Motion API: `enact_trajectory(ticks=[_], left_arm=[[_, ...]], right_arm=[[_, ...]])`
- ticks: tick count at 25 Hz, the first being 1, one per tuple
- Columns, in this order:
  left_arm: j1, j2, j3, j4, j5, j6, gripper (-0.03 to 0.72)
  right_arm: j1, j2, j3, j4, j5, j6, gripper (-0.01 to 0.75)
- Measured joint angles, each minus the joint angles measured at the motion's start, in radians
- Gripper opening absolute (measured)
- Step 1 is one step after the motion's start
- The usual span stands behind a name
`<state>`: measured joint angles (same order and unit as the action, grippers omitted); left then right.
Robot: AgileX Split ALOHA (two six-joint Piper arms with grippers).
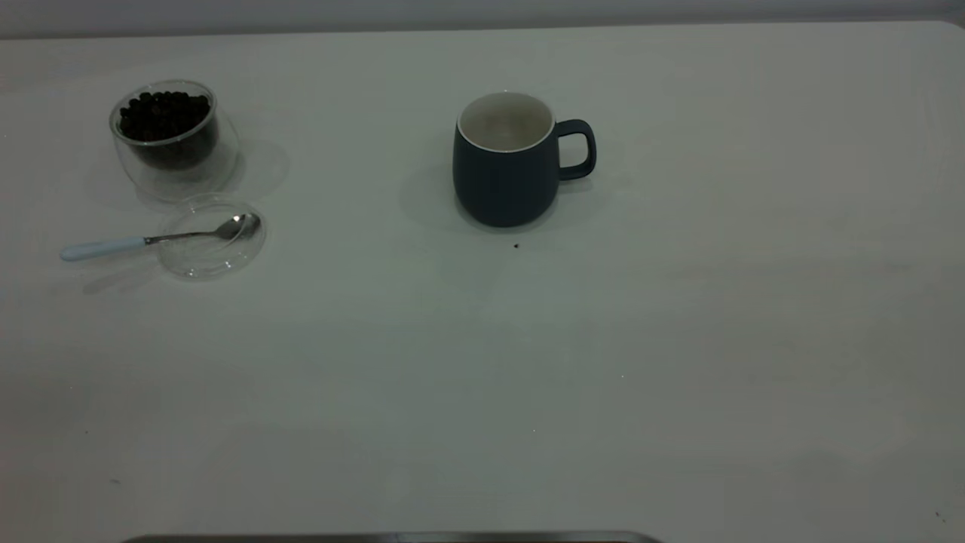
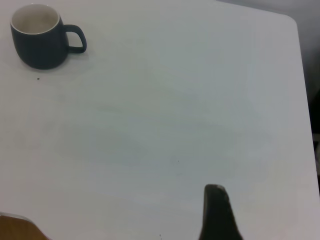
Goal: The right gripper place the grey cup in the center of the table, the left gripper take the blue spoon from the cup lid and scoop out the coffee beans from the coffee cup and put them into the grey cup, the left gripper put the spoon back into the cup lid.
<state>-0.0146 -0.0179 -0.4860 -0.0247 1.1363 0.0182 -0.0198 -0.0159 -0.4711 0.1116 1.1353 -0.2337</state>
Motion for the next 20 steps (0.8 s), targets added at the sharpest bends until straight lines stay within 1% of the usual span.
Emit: enact_trajectory(ticks=[4, 9, 20], left_arm=[[-0.007, 0.0, 0.0, 0.0, 0.0, -0.005, 0.582], [-0.056, 0.0, 0.0, 0.0, 0.0, -0.005, 0.582], [-0.062, 0.0, 0.0, 0.0, 0.0, -0.005, 0.582]], right_arm=[[0.0, 0.0, 0.0, 0.0, 0.0, 0.0, 0.459], [0.0, 0.0, 0.0, 0.0, 0.0, 0.0, 0.459], [0.0, 0.0, 0.0, 0.001, 0.0, 0.0, 0.459]])
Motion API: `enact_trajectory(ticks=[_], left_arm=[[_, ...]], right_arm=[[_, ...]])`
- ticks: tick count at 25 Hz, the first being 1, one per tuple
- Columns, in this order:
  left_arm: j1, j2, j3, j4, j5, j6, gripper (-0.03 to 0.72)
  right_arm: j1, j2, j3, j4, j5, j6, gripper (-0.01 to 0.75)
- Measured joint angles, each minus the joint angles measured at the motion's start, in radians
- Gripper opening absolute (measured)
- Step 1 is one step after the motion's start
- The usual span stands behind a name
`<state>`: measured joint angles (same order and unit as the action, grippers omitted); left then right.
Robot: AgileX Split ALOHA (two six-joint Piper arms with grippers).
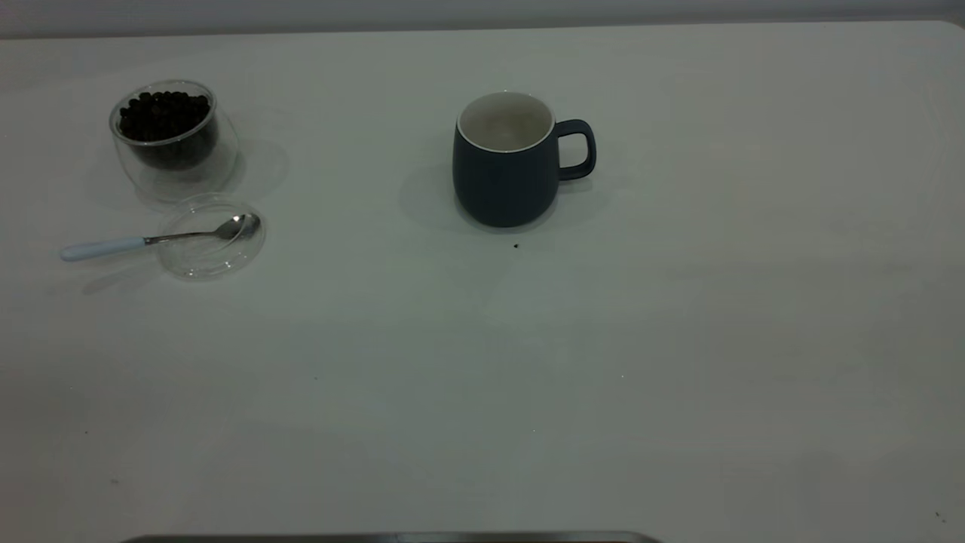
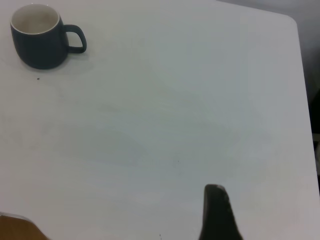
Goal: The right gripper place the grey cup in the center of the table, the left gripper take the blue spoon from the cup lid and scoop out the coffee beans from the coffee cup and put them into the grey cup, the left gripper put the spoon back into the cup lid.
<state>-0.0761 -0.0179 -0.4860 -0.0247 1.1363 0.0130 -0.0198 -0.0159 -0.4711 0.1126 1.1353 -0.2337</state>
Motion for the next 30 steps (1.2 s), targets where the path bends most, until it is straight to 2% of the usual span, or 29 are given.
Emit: enact_trajectory(ticks=[7, 12, 17, 30], left_arm=[[0.0, 0.0, 0.0, 0.0, 0.0, 0.0, 0.582], [0.0, 0.0, 0.0, 0.0, 0.0, 0.0, 0.582], [0.0, 0.0, 0.0, 0.0, 0.0, 0.0, 0.582], [0.0, 0.0, 0.0, 0.0, 0.0, 0.0, 0.582]], right_arm=[[0.0, 0.0, 0.0, -0.001, 0.0, 0.002, 0.459], [0.04, 0.0, 0.0, -0.052, 0.0, 0.087, 0.459], [0.042, 0.0, 0.0, -0.101, 0.0, 0.149, 0.459], [0.042, 0.0, 0.0, -0.104, 0.0, 0.157, 0.459]])
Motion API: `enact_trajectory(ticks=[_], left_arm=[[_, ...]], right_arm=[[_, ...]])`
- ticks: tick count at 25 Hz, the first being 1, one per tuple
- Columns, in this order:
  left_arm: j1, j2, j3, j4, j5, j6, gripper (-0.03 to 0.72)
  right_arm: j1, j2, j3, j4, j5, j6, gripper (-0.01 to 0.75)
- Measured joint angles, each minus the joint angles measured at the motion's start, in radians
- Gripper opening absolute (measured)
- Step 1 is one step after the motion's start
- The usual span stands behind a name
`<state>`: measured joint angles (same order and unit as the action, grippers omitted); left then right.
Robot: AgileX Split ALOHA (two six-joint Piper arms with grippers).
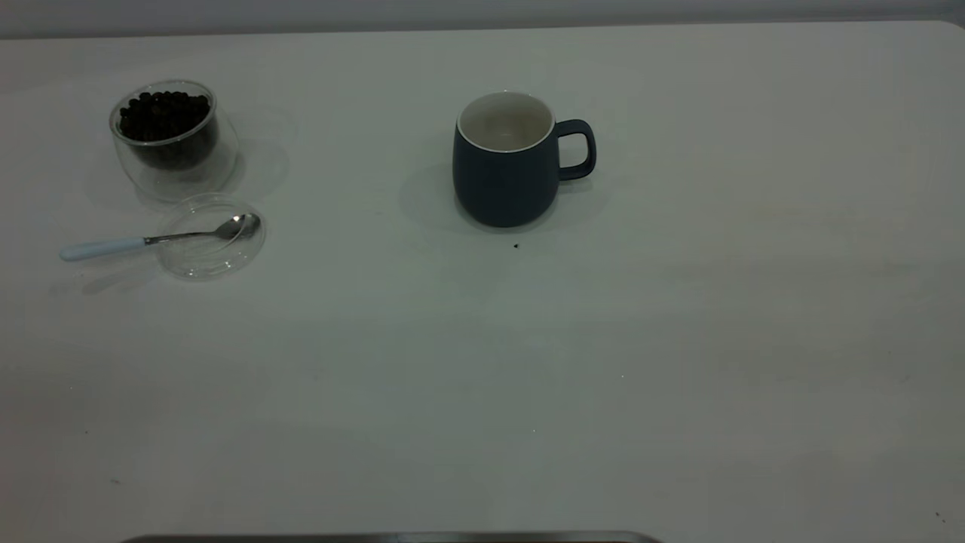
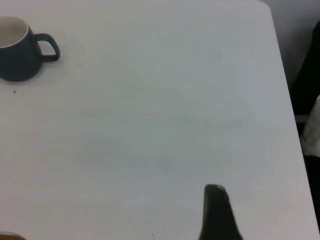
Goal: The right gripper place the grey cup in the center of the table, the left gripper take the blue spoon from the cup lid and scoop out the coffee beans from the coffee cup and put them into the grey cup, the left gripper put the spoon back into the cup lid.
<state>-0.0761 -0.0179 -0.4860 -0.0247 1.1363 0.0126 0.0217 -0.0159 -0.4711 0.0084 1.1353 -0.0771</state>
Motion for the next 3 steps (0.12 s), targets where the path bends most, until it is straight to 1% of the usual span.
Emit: enact_trajectory(ticks=[3], left_arm=[[0.0, 0.0, 0.0, 0.0, 0.0, 0.0, 0.582]], right_arm=[[0.0, 0.0, 0.0, 0.0, 0.0, 0.0, 0.459]])
